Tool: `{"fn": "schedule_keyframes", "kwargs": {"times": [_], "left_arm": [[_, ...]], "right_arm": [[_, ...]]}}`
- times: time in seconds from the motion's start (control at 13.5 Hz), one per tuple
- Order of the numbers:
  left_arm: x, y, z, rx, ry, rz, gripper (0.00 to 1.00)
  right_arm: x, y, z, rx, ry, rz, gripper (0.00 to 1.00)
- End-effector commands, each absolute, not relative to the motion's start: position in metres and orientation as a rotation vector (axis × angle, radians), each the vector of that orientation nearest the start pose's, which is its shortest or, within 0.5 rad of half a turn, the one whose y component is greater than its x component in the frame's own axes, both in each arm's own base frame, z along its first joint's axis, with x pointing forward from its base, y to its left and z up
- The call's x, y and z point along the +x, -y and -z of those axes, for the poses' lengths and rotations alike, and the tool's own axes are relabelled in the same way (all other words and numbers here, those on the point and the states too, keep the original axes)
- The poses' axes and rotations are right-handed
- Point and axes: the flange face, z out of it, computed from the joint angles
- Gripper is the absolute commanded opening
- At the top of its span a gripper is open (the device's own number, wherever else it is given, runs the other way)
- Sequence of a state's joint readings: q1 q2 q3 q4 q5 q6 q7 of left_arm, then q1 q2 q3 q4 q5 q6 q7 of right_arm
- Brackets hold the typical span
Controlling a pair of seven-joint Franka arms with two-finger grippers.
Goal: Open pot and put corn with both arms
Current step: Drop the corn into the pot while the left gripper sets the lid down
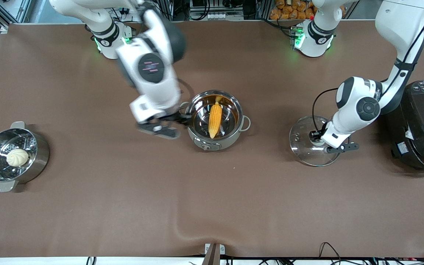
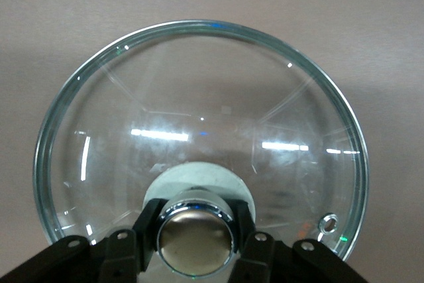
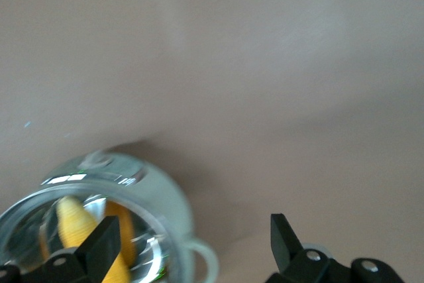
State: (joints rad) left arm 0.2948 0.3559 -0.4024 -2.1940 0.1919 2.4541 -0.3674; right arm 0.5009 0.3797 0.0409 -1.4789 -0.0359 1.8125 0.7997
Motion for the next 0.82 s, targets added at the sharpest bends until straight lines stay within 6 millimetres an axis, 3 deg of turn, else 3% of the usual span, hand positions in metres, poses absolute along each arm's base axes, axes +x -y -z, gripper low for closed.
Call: {"fn": "schedule_keyframes", "kwargs": {"times": [0.0, 0.07, 0.15, 0.22, 0.3, 0.37, 0.52, 0.67, 0.74], "left_arm": [[0.545, 0.047, -0.238, -3.128, 0.169, -0.055, 0.0], [0.544, 0.047, -0.237, -3.128, 0.169, -0.058, 0.0], [0.545, 0.049, -0.238, -3.127, 0.172, -0.06, 0.23], [0.545, 0.054, -0.239, -3.126, 0.173, -0.059, 0.67], [0.547, 0.053, -0.24, -3.126, 0.178, -0.055, 1.0], [0.55, 0.053, -0.244, -3.129, 0.159, -0.04, 1.0], [0.565, 0.058, -0.27, -3.13, 0.144, 0.045, 1.0], [0.579, 0.068, -0.318, -3.107, 0.1, 0.078, 1.0], [0.591, 0.075, -0.347, -3.094, 0.085, 0.058, 1.0]], "right_arm": [[0.588, -0.258, -0.491, -3.166, -0.32, -0.016, 1.0], [0.594, -0.234, -0.496, -3.164, -0.307, -0.007, 1.0], [0.596, -0.217, -0.505, -3.159, -0.305, 0.005, 1.0], [0.599, -0.197, -0.514, -3.156, -0.302, 0.019, 1.0], [0.604, -0.171, -0.523, -3.146, -0.303, 0.018, 1.0], [0.608, -0.145, -0.531, -3.146, -0.28, 0.002, 1.0], [0.61, -0.114, -0.559, -3.139, -0.326, -0.013, 1.0], [0.607, -0.077, -0.578, -3.141, -0.332, -0.084, 1.0], [0.598, -0.066, -0.59, -3.14, -0.19, -0.079, 1.0]]}}
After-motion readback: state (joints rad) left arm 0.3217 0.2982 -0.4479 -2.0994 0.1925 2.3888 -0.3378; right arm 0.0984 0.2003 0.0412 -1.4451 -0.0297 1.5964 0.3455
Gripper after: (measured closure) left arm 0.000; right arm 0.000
